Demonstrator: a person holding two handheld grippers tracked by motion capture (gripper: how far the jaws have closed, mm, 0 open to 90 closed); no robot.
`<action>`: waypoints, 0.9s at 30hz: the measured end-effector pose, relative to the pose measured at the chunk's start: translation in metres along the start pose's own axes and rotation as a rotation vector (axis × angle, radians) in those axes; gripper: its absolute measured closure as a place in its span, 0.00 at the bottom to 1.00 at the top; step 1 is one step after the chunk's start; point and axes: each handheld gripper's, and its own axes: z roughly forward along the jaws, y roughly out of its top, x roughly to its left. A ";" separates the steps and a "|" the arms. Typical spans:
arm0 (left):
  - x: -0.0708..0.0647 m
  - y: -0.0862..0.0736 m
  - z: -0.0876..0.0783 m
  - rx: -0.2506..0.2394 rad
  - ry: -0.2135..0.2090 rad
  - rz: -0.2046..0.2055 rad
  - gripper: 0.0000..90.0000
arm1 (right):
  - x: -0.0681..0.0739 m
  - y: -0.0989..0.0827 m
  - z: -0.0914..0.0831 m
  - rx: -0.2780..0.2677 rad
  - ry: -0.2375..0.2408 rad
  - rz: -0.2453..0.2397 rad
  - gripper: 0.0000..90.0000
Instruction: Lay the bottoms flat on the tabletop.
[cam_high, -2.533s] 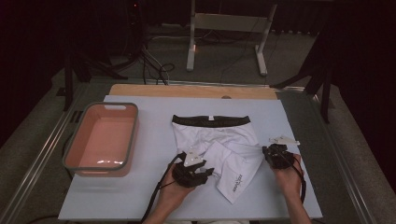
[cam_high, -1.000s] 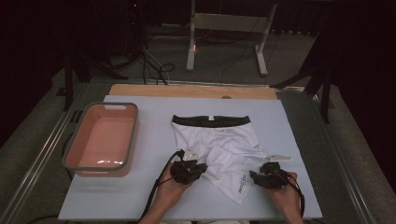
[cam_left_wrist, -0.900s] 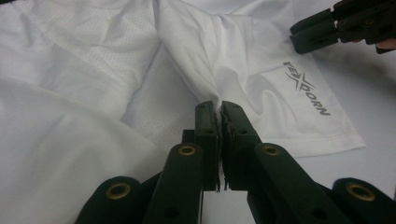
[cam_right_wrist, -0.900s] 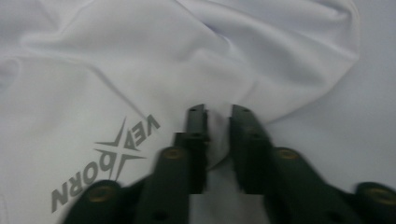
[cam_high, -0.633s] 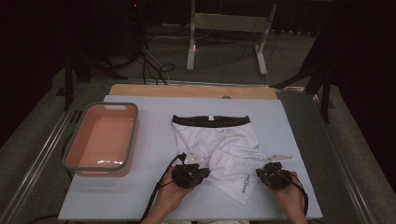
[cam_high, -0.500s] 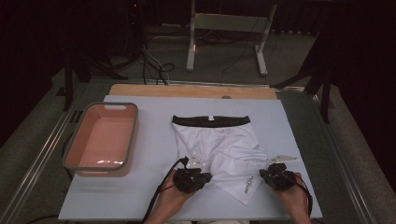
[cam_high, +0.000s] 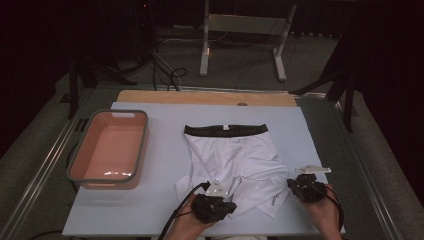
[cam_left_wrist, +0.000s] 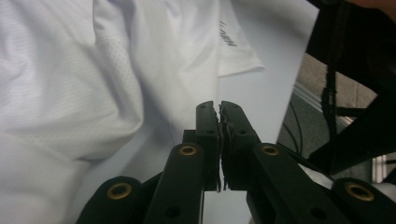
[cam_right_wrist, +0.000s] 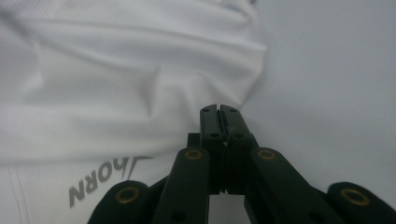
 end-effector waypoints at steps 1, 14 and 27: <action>-0.001 0.001 0.001 0.010 -0.006 0.008 0.96 | -0.001 0.002 0.001 -0.008 -0.006 0.003 0.99; 0.032 0.010 0.022 -0.002 0.273 0.013 0.63 | -0.002 -0.002 -0.003 -0.047 0.008 0.040 0.56; 0.063 0.024 0.022 0.001 0.386 -0.023 0.96 | 0.008 -0.011 -0.012 -0.064 0.034 0.048 0.50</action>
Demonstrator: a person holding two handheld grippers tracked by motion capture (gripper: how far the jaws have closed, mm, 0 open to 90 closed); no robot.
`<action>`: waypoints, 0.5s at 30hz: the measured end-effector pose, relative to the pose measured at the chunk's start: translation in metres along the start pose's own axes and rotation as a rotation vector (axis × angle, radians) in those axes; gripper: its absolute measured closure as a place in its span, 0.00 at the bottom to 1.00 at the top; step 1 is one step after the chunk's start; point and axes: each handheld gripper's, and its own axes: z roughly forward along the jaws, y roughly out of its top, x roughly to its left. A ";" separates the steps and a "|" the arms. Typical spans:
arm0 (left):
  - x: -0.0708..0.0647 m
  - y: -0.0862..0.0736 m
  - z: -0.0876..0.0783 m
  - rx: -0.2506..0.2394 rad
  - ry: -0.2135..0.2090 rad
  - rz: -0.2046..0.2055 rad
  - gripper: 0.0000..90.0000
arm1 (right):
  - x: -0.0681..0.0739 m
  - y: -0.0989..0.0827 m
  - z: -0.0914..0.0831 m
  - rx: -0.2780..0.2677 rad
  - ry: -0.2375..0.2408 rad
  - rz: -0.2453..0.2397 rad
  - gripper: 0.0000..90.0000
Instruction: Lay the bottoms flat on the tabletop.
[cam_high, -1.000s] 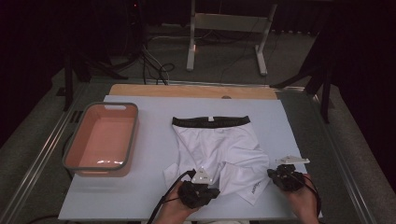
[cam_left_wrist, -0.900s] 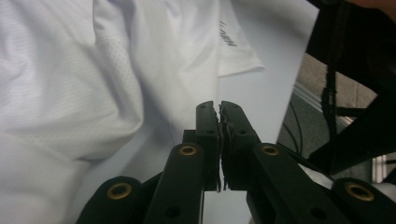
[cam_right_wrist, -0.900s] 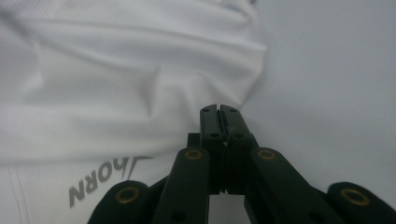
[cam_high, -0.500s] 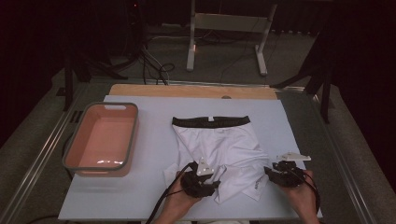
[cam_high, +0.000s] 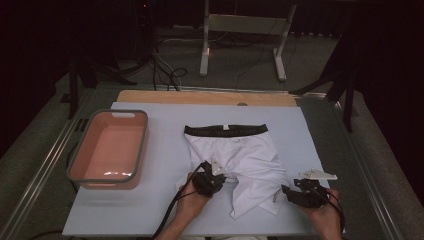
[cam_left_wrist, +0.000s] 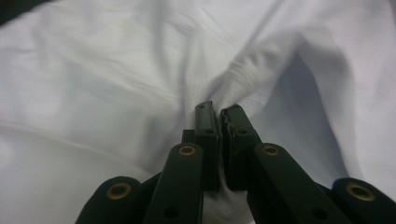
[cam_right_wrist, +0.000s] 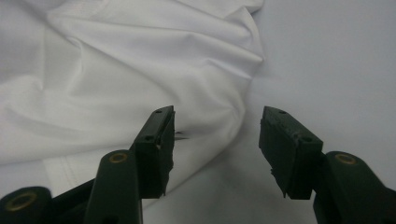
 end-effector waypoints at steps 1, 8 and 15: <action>0.005 0.002 -0.001 -0.007 0.012 -0.015 0.96 | 0.001 0.000 0.000 -0.002 0.003 0.000 0.50; 0.041 0.017 -0.002 -0.051 0.104 -0.131 0.96 | 0.005 -0.001 0.001 0.000 0.017 -0.005 0.49; 0.052 0.017 -0.002 -0.102 0.123 -0.220 0.73 | 0.009 -0.002 0.004 0.011 0.038 -0.006 0.49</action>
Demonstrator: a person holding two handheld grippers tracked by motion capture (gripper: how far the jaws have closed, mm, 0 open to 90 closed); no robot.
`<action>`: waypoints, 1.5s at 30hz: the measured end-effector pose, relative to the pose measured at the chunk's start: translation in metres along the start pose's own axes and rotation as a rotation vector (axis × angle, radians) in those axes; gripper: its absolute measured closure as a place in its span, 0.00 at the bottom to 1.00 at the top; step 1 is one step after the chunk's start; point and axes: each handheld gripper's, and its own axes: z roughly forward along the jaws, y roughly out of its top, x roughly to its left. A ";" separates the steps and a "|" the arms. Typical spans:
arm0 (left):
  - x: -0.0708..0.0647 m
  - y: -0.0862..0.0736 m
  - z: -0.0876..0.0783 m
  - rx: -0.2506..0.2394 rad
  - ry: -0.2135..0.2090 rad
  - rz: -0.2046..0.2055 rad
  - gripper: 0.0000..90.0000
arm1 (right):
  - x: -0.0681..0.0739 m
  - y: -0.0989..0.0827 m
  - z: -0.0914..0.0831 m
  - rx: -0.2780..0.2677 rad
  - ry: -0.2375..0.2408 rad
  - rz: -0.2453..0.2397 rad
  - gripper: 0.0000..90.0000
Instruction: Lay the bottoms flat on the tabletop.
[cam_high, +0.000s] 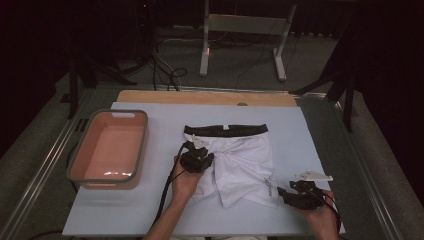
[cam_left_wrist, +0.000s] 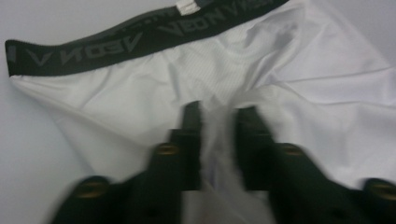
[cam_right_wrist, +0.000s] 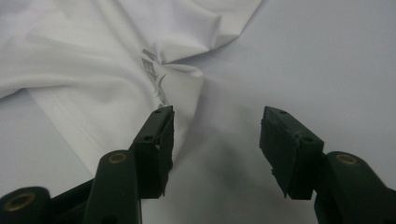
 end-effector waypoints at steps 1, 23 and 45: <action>-0.002 -0.001 -0.003 -0.010 -0.008 -0.002 0.68 | 0.001 0.000 0.000 0.000 0.002 -0.004 0.50; -0.061 -0.054 -0.050 -0.013 -0.221 0.104 0.50 | 0.010 0.001 0.009 0.035 0.069 -0.022 0.68; -0.078 -0.089 -0.043 0.105 -0.283 0.166 0.69 | 0.012 0.000 0.016 0.078 0.090 -0.049 0.90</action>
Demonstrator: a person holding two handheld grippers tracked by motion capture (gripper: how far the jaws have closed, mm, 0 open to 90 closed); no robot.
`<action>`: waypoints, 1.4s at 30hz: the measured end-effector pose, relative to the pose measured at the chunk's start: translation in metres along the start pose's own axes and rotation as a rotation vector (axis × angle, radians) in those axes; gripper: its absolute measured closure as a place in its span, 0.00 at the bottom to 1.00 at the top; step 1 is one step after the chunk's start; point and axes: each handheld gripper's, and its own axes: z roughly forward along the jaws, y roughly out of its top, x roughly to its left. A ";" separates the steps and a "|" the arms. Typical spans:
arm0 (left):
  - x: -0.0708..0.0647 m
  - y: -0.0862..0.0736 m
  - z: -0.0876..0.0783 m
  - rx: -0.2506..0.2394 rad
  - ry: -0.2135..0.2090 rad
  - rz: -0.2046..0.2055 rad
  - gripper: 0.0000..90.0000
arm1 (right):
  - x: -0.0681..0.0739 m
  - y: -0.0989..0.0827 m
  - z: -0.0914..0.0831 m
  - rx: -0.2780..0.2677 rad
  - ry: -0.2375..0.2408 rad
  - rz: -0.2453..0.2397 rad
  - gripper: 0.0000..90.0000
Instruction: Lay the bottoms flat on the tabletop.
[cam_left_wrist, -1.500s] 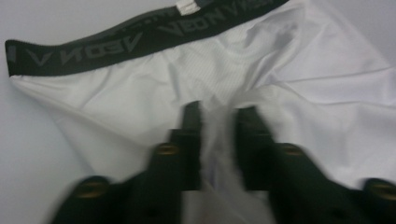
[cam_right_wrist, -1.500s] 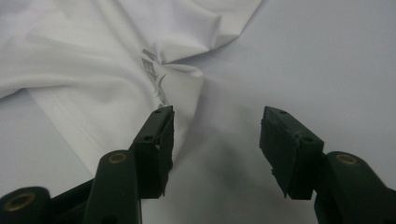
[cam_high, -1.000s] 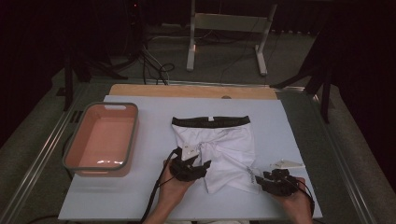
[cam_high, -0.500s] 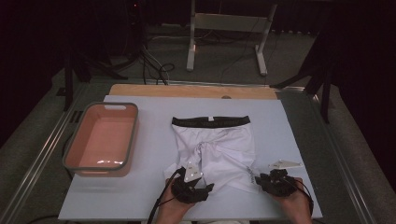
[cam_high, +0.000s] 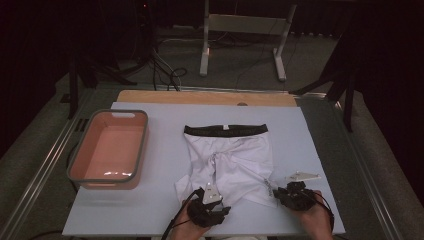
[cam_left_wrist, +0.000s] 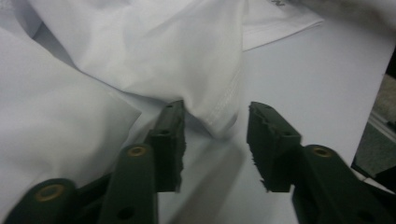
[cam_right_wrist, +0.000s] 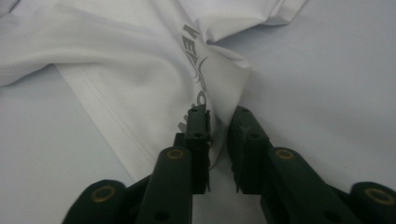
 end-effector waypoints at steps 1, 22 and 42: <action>0.000 0.001 0.001 0.005 -0.006 -0.001 0.75 | 0.001 0.000 0.000 0.003 -0.009 -0.001 0.94; -0.021 -0.003 -0.029 0.030 -0.139 0.092 0.98 | 0.008 -0.023 -0.049 -0.023 0.013 -0.069 0.99; -0.039 -0.012 -0.039 0.000 -0.210 0.154 0.65 | 0.012 -0.043 -0.071 -0.046 0.004 -0.052 0.51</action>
